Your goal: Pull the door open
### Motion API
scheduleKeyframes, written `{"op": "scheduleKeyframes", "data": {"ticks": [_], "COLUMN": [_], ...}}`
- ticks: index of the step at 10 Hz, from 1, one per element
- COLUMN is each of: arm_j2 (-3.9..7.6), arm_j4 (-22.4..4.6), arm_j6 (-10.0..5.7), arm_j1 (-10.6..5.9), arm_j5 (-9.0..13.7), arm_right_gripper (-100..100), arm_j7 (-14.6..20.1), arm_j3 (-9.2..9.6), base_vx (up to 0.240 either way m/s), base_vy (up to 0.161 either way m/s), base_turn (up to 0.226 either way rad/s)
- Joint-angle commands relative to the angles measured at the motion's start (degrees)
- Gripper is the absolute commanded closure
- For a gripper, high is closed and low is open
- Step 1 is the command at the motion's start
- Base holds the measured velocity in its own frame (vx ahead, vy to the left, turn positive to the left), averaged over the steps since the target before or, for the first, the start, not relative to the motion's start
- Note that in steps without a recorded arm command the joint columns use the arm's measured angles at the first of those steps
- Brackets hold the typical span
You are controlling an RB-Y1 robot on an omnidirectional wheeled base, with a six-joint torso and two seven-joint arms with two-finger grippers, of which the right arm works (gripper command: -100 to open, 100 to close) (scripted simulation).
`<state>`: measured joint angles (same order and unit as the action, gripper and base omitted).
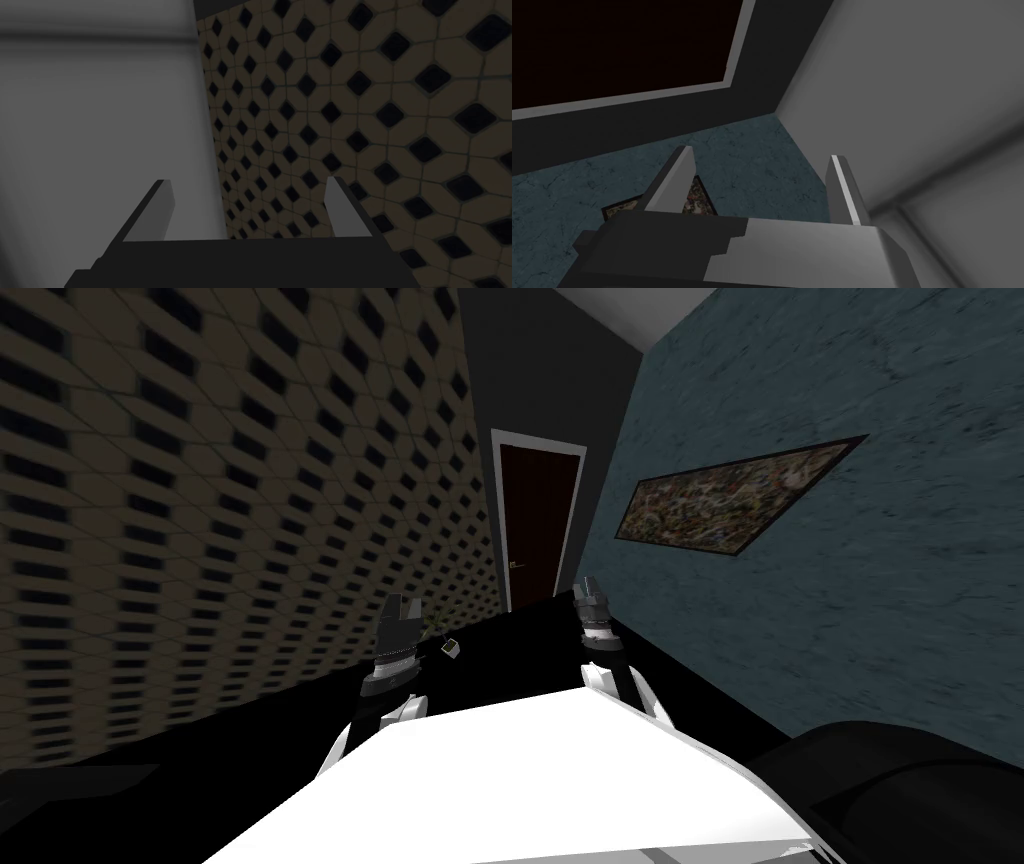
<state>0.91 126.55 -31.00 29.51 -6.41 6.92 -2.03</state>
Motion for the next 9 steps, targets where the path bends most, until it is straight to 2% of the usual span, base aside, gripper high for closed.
{"op": "scheduleKeyframes", "data": {"ticks": [1, 6, 9], "arm_j2": [0.57, 1.97, 2.61], "arm_j4": [-1.83, -7.03, -9.71], "arm_j6": [-0.41, -1.59, -2.20], "arm_j1": [-0.49, -1.88, -2.60], "arm_j5": [0.24, 0.91, 1.25], "arm_right_gripper": [-100, -100, -100], "arm_j7": [0.16, 0.61, 0.84], "arm_j3": [0.05, 0.19, 0.26], "base_vx": [-0.019, 0.178, 0.089], "base_vy": [0.001, 0.003, -0.022], "base_turn": [0.089, 0.038, 0.041]}}
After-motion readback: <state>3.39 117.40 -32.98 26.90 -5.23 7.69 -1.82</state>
